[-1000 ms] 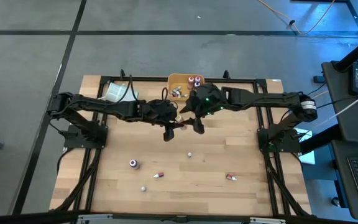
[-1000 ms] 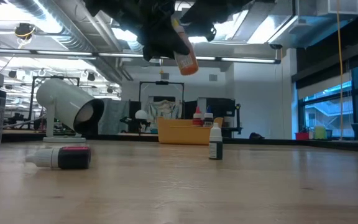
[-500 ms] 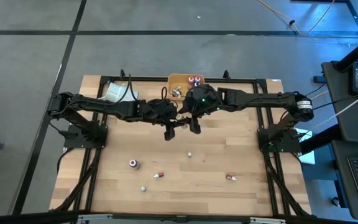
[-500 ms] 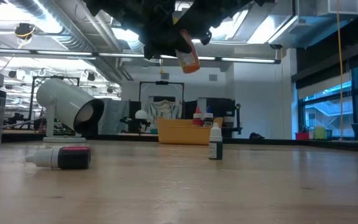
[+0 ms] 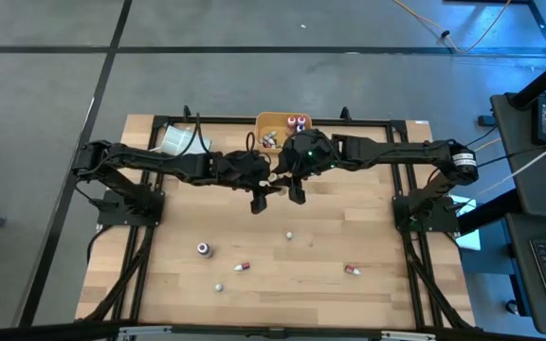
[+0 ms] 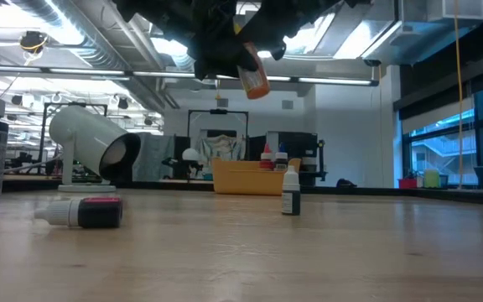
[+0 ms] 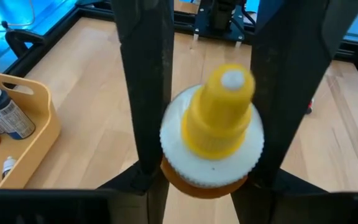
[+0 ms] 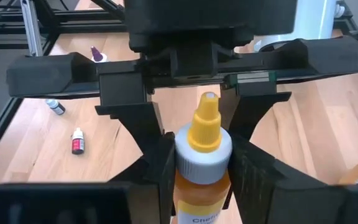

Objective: Pick & Place food coloring
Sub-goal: Put the yellow food coloring bottle into the yellow bin

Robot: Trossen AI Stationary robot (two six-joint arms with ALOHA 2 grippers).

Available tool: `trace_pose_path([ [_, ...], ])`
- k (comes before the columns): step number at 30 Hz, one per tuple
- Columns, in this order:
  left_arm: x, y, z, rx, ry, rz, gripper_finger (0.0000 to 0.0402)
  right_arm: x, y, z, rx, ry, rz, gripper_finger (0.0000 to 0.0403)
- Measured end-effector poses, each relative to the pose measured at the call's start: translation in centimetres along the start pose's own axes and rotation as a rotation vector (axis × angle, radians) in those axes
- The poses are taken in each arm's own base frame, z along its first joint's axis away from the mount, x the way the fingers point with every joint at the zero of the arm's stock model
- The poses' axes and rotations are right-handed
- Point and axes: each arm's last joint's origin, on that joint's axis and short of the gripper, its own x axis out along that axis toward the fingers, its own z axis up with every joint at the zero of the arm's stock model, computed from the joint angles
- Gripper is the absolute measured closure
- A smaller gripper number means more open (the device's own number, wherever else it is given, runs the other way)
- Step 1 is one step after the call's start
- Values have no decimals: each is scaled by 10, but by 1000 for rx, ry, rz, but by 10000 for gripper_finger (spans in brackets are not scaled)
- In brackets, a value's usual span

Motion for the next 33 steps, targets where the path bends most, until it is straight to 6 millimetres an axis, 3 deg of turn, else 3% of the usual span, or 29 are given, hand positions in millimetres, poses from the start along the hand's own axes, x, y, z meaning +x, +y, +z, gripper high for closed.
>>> trace_pose_path([
  [11, 0, 1, -4, -16, 39, 12, 204, -32, -3, 7, 8, -29, -131, 280],
  [17, -10, 7, -8, -36, 115, 28, 194, -65, -19, 5, 51, -19, -273, 280],
  [22, -21, 9, 0, -42, 64, 23, 197, -83, -38, -5, 128, -110, -369, 280],
  [26, -27, 9, 2, -43, 21, 25, 197, -77, -51, -26, 175, -226, -479, 280],
  [33, -26, 9, 1, -46, -76, 11, 195, -42, -72, -63, 212, -399, -664, 280],
])
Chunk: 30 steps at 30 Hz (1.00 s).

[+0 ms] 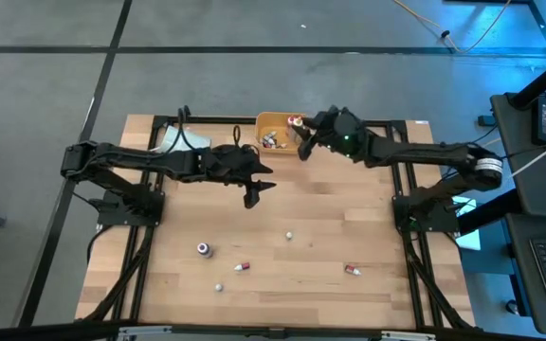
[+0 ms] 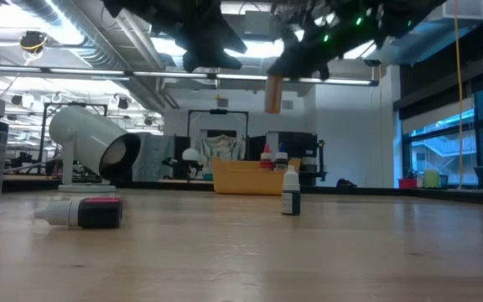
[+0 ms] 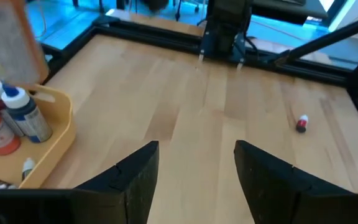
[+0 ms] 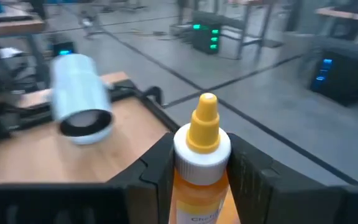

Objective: Pick & Place food coloring
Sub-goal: Put the yellow food coloring bottle into the yellow bin

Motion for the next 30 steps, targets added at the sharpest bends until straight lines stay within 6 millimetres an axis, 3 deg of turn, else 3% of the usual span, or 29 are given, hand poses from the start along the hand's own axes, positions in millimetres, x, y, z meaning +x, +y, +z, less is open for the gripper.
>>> trace_pose_path([
  [13, 0, 0, 0, 0, -1, -1, 195, 71, -3, -50, 15, 120, -137, 280],
  [30, 0, 0, 0, 0, 2, -1, 198, 96, -3, -91, 45, 154, -282, 269],
])
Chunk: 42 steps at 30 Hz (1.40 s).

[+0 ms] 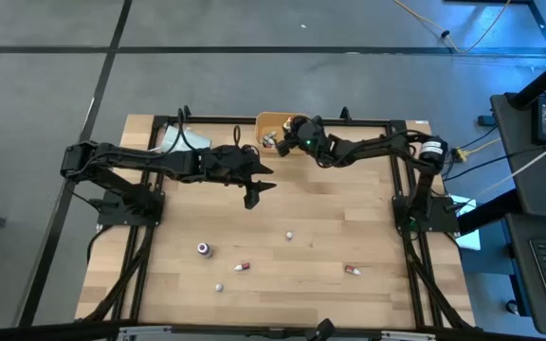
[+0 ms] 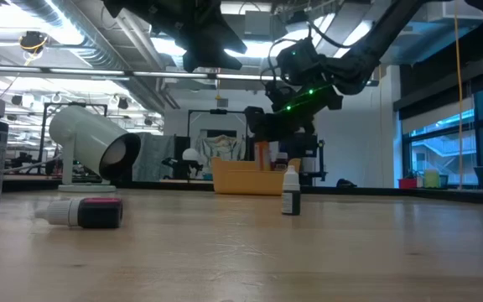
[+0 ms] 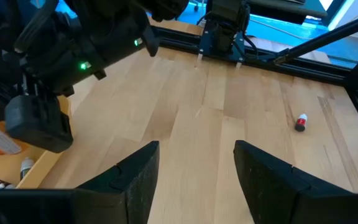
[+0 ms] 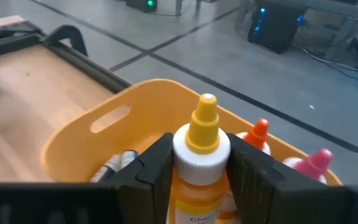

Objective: Pick & Place food coloring
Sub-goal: Put the yellow food coloring bottle into the yellow bin

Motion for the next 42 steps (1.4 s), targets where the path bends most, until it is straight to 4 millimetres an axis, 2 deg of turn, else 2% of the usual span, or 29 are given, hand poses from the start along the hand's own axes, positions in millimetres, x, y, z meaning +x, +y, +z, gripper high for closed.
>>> trace_pose_path([
  [5, 0, 0, 0, 0, 1, 0, 197, 4, -1, -3, -2, -2, -27, 276],
  [11, 0, 0, 0, 0, 4, 1, 195, 5, -2, -5, -15, 2, -31, 246],
  [15, 0, 0, -1, 0, 5, 1, 198, 5, -2, -5, -30, 3, -31, 240],
  [26, 0, 0, -1, 0, 5, 0, 195, 5, -2, -5, -36, 4, -31, 263],
  [30, 0, 0, -1, -1, 5, 0, 199, 4, -2, -3, -125, -1, -28, 266],
  [33, 0, 0, -1, -1, 6, -1, 198, -4, 1, 5, -176, -21, -5, 266],
  [37, 0, 0, -1, 0, 14, 1, 194, -19, 6, 21, -191, -50, 134, 266],
  [42, 0, 2, -4, 3, 35, 33, 197, -40, 0, 32, -169, 60, 328, 275],
])
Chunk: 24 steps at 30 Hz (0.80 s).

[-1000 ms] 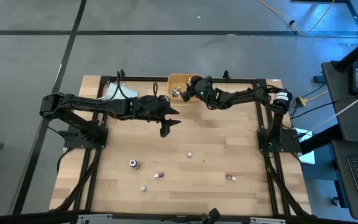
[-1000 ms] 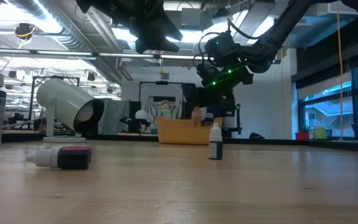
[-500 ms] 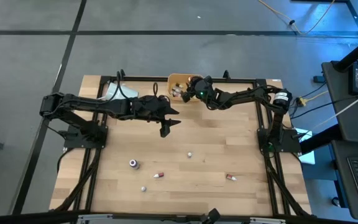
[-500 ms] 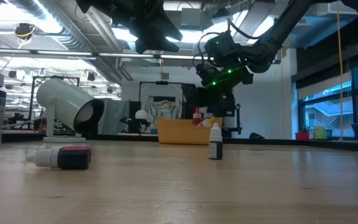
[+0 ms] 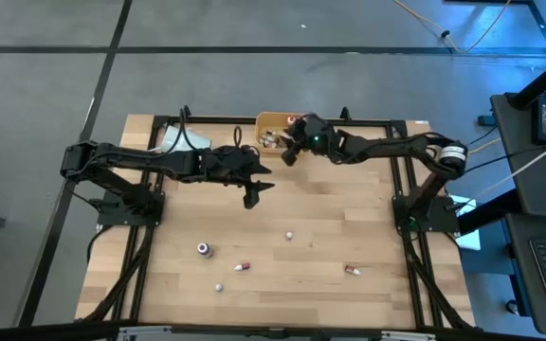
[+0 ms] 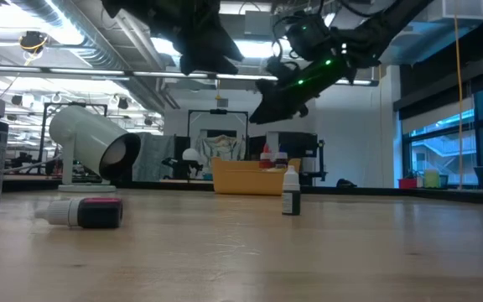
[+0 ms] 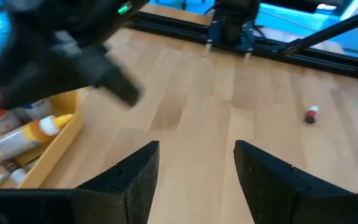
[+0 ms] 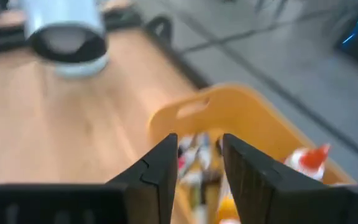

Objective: Pick & Place food coloring
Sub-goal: Put the yellow food coloring bottle into the yellow bin

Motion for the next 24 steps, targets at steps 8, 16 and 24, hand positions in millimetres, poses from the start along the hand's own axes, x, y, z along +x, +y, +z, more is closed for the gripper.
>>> trace_pose_path([
  [8, 0, 2, 0, 1, -1, 52, 195, -23, -5, -5, 16, 196, 28, 288],
  [16, 0, 2, -1, 2, 9, 53, 199, -29, -7, -11, 48, 279, -4, 281],
  [24, 0, 2, -2, 2, 10, 52, 194, -31, -7, -12, 69, 302, -18, 246],
])
